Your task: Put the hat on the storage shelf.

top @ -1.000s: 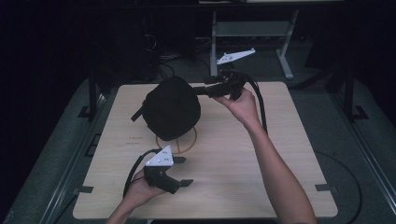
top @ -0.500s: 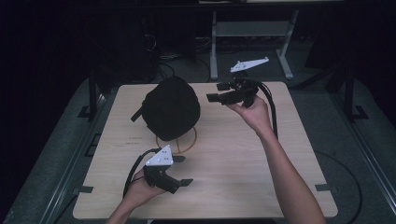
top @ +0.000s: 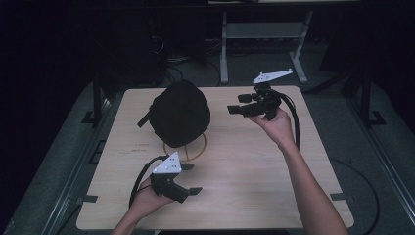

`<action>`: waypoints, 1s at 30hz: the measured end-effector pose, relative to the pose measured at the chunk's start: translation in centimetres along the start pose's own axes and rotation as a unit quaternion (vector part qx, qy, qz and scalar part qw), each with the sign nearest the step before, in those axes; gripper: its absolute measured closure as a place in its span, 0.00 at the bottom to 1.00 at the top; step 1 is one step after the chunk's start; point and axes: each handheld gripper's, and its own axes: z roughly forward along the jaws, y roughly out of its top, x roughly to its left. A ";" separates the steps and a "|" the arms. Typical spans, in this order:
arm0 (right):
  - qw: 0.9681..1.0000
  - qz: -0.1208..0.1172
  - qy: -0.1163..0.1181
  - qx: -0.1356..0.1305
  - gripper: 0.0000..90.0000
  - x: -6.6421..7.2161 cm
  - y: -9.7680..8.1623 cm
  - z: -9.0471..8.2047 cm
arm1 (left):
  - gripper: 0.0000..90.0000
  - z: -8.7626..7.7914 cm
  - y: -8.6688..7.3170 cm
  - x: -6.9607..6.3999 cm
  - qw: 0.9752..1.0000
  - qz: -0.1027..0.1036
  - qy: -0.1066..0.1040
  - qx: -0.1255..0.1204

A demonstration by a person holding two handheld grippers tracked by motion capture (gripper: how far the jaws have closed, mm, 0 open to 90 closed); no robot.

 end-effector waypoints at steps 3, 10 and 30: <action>1.000 0.000 -0.003 -0.001 0.31 -0.1 -0.5 -0.3 | 0.19 0.0 0.0 0.0 1.000 0.003 0.000 0.001; 1.000 0.008 -0.008 0.002 0.30 -0.4 -1.6 -0.8 | 0.19 0.1 0.0 0.0 1.000 0.001 0.000 0.001; 0.999 0.019 -0.021 0.019 0.28 -0.5 -5.4 -2.6 | 0.19 0.2 0.0 0.0 1.000 -0.004 0.003 0.004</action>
